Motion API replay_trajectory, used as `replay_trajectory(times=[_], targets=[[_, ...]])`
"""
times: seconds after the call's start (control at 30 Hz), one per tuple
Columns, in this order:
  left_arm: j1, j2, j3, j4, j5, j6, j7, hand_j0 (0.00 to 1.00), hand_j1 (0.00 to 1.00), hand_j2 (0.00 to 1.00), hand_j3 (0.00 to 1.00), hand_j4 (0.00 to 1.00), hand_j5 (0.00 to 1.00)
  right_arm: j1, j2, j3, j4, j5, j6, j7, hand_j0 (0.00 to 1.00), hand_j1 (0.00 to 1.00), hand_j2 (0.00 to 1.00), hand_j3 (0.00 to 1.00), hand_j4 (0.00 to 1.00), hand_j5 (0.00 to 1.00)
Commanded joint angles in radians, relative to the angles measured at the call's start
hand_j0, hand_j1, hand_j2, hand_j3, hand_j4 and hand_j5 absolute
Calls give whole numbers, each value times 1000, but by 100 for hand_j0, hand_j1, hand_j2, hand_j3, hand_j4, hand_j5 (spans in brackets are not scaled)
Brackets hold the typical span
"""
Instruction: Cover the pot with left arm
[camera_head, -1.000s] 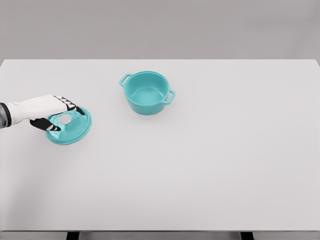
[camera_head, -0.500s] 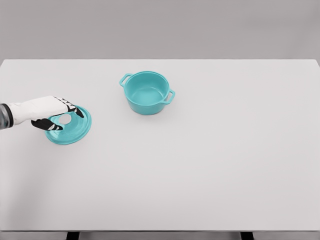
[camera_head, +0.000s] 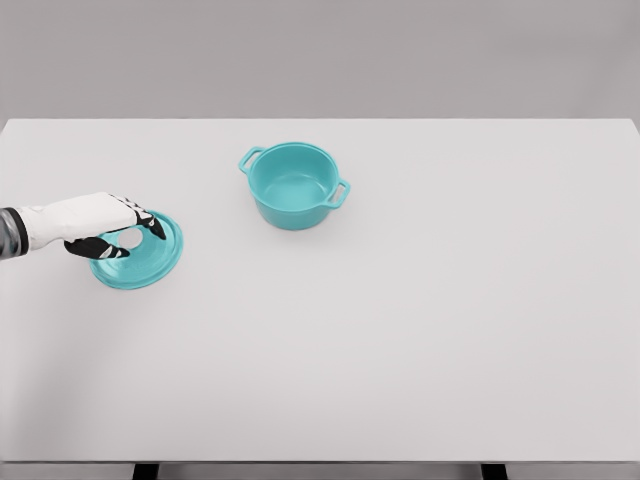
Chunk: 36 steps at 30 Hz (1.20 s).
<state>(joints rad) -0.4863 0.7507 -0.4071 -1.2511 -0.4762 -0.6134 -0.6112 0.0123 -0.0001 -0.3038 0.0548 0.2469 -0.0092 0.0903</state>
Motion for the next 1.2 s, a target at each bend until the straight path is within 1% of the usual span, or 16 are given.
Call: replay_trajectory(times=[0.0,0.07,0.33,0.4,0.47,0.5,0.57,0.63,0.87,0.93,1.0,1.17], targets=[[0,1,1,1,5,2,0,64,64,64,64,64,64,0,0,0,0,0,0,0,100,100,100,100,100,100],[0,1,1,-1,5,2,0,61,61,61,61,61,61,0,0,0,0,0,0,0,100,100,100,100,100,100],[5,4,2,-1,7,2,0,61,61,61,61,61,61,0,0,0,0,0,0,0,100,100,100,100,100,100],[5,4,2,-1,7,2,0,58,58,58,58,58,58,0,0,0,0,0,0,0,100,100,100,100,100,100],[5,6,2,-2,7,2,0,58,58,58,58,58,58,0,0,0,0,0,0,0,100,100,100,100,100,100],[5,9,2,-4,8,2,0,55,55,55,55,55,55,0,0,0,0,0,0,0,100,100,100,100,100,100],[5,10,2,-8,10,2,0,55,55,55,55,55,55,0,0,0,0,0,0,0,100,100,100,100,100,100],[3,13,2,-13,11,2,0,52,52,52,52,52,52,0,0,0,0,0,0,0,100,100,100,100,100,100],[-6,13,5,-19,19,2,0,52,52,52,52,52,52,0,0,0,0,0,0,0,100,100,100,100,100,100],[-9,15,7,-39,22,2,0,52,52,52,52,52,52,-2,0,0,0,0,0,0,100,100,100,100,100,100],[-12,15,25,-51,22,2,0,52,52,52,52,52,52,0,0,0,0,0,0,0,100,100,100,100,100,100],[-35,15,25,-53,22,2,0,52,52,52,52,52,52,0,0,0,0,0,0,0,100,100,100,100,100,100]])
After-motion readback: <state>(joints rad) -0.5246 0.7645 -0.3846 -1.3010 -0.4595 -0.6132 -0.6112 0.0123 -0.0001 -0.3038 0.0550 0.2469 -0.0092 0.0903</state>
